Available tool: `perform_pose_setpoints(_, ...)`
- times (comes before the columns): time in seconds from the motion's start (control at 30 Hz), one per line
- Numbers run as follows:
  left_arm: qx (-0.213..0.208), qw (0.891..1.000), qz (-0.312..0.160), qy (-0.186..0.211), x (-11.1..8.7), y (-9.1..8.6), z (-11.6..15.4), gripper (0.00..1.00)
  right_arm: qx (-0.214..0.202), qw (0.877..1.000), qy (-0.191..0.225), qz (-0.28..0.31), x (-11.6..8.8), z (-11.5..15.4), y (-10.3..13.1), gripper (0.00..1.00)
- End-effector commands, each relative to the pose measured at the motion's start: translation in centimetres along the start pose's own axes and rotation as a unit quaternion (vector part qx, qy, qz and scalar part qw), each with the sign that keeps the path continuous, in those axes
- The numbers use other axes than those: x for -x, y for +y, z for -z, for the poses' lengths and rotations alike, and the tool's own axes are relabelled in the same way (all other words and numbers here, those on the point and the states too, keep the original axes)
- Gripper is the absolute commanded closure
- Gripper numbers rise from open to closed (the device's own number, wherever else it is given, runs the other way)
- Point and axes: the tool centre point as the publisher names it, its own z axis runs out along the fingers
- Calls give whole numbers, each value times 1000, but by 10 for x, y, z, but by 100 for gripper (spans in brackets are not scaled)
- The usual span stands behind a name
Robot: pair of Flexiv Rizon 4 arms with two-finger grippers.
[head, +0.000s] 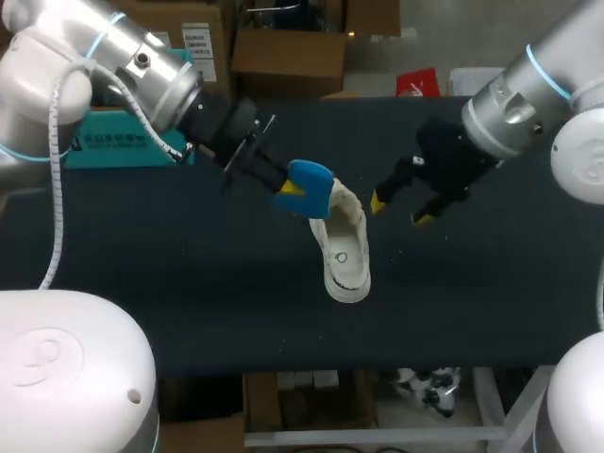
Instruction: Open the shoe tongue, take the insole out of the shoe, put the insole back into the shoe, and pack the shoe into the shoebox
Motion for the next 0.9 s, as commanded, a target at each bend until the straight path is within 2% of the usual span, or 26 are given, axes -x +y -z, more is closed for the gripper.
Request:
perform_pose_setpoints(0.03,-13,988,1,-151,-10,-3,-8,100,-20,997,42,-68,2,3,1,0)
perform_pose_setpoints(0.1,-22,988,21,-153,-7,-4,-11,100,-6,993,60,-98,3,5,-3,0)
perform_pose_setpoints(0.17,-35,986,39,-156,-3,-3,-12,100,-13,986,90,-137,5,7,-7,0)
perform_pose_setpoints(0.23,-57,981,77,-167,4,-3,-11,100,-2,979,117,-166,8,9,-13,0)
perform_pose_setpoints(0.37,-113,968,150,-168,21,-1,-2,100,-11,978,118,-173,10,9,-15,0)
perform_pose_setpoints(0.53,-174,956,199,-131,30,4,7,100,-11,978,118,-173,10,9,-15,0)
perform_pose_setpoints(0.63,-189,950,220,-115,30,3,8,100,-11,978,118,-173,10,9,-15,0)
perform_pose_setpoints(0.8,-187,946,240,-108,27,-5,10,100,-11,978,118,-173,10,9,-15,0)
perform_pose_setpoints(0.83,-201,943,245,-98,26,-6,11,100,-11,978,118,-173,10,9,-15,0)
perform_pose_setpoints(0.9,-196,941,252,-107,26,-7,13,100,-11,978,118,-173,10,9,-15,0)
